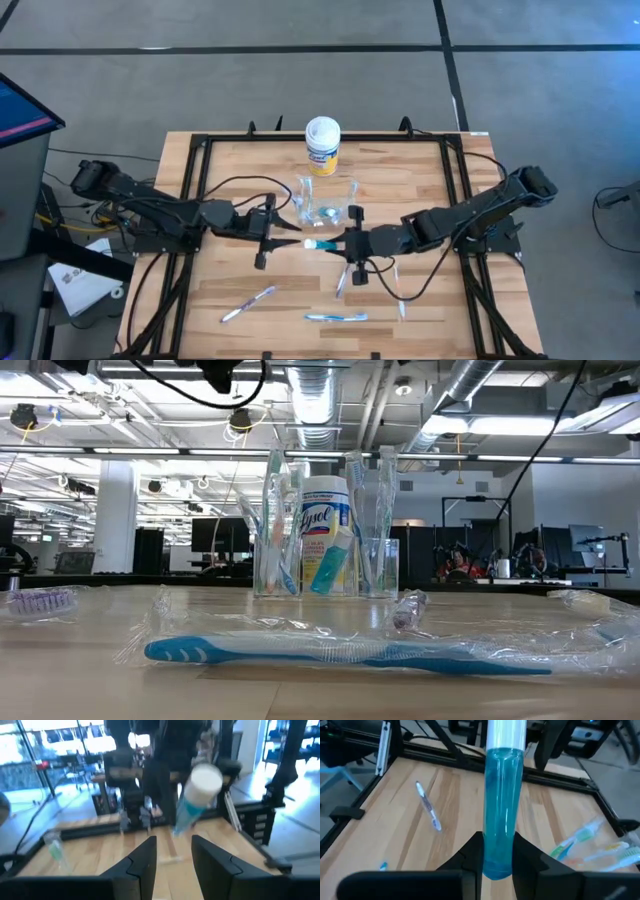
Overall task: Pick & Place toothbrushing station
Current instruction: Put the blue mouthwash into the transparent organizer
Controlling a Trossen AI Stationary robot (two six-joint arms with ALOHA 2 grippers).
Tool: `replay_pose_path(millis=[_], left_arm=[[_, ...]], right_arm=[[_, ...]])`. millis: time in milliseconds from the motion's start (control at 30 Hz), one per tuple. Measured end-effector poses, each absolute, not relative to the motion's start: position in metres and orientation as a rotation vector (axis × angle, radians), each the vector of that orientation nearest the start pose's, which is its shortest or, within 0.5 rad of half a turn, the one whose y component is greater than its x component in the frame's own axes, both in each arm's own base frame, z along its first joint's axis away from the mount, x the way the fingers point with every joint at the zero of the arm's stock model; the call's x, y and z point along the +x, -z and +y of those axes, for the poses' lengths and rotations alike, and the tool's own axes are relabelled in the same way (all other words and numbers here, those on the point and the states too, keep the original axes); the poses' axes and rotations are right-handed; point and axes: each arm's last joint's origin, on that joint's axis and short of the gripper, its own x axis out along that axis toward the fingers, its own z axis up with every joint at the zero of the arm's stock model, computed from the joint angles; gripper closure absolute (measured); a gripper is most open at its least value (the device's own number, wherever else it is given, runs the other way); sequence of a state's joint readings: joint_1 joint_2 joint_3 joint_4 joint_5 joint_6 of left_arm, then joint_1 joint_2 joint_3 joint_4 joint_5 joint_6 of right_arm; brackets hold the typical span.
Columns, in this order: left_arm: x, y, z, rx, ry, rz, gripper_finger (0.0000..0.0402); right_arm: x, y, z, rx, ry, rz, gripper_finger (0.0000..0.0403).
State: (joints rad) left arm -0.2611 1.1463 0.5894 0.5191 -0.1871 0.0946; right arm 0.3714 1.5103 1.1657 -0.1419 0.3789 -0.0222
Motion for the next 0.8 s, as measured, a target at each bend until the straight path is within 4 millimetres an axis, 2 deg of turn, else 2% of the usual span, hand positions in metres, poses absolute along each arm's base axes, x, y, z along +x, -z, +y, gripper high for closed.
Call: replay_pose_path(millis=[400, 800], left_arm=[[0.256, -0.257, -0.063, 0.232, 0.077, -0.074, 0.0286], [0.257, -0.258, -0.066, 0.255, 0.151, -0.109, 0.0285]], right_arm=[[0.326, -0.289, 0.107, -0.225, -0.029, 0.415, 0.0343], [0.327, -0.290, 0.107, -0.224, -0.064, 0.409, 0.0343]])
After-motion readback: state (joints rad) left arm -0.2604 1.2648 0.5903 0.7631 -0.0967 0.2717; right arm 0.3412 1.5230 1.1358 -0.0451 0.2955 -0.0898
